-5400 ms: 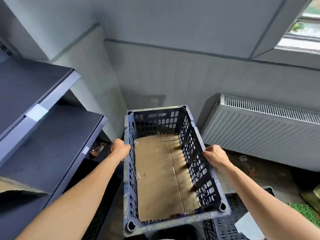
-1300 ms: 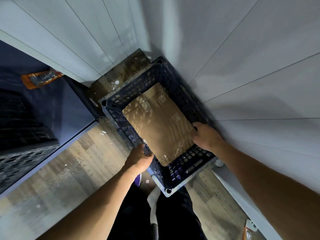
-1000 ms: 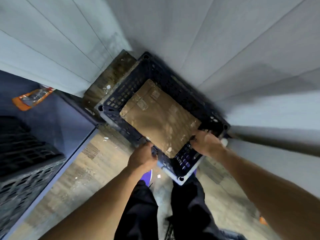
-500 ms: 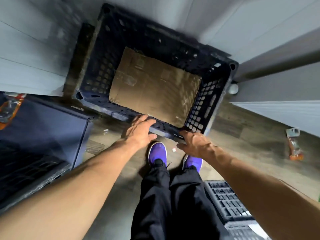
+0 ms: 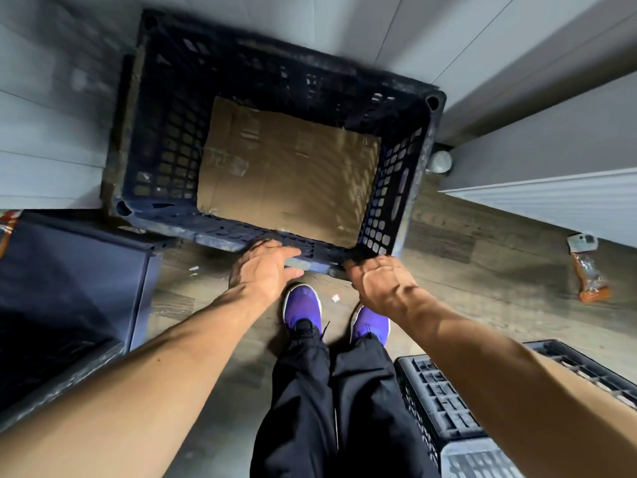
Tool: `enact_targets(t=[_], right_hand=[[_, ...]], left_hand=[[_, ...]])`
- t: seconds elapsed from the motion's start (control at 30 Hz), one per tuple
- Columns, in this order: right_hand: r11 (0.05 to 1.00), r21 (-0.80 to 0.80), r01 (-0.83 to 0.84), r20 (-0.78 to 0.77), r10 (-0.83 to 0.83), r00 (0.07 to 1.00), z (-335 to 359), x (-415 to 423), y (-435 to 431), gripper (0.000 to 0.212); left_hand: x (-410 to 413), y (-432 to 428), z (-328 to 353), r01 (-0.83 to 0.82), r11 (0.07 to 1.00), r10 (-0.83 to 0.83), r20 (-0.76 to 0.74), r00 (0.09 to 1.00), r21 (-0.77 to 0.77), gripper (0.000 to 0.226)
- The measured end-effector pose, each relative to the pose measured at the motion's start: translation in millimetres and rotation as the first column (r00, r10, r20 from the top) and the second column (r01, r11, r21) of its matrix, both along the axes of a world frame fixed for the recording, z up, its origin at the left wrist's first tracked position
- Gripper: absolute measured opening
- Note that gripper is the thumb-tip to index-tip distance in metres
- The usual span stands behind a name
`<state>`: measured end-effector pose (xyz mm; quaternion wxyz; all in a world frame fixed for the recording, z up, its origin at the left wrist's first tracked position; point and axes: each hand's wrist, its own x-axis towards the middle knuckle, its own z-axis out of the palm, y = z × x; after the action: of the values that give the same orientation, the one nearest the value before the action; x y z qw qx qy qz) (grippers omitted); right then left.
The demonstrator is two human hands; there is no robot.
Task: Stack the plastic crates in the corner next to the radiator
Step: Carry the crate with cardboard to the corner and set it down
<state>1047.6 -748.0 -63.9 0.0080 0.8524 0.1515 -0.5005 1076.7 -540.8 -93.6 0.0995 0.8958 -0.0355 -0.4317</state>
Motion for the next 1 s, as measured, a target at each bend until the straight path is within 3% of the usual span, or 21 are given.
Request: enact_targets(t=[0.43,0.7,1.0], right_hand=[[0.981,0.101,0.165,-0.032,-0.163,0.986,-1,-17,-18,0.056],[0.925,0.190,0.331,-0.035,-0.330,0.943,29,-33,-34,0.058],[0.882,0.067,0.466,-0.072,-0.462,0.884,88,-60,-64,0.054]], left_hand=[[3,-26,15,0.031,0.997,-0.024,-0.095,0.995,0.067,0.050],[-23,-61,58,-0.067,0.998,0.065,-0.137,0.988,-0.011,0.048],[-68,-54,120,-0.112,0.994,0.107,-0.171,0.979,-0.019,0.048]])
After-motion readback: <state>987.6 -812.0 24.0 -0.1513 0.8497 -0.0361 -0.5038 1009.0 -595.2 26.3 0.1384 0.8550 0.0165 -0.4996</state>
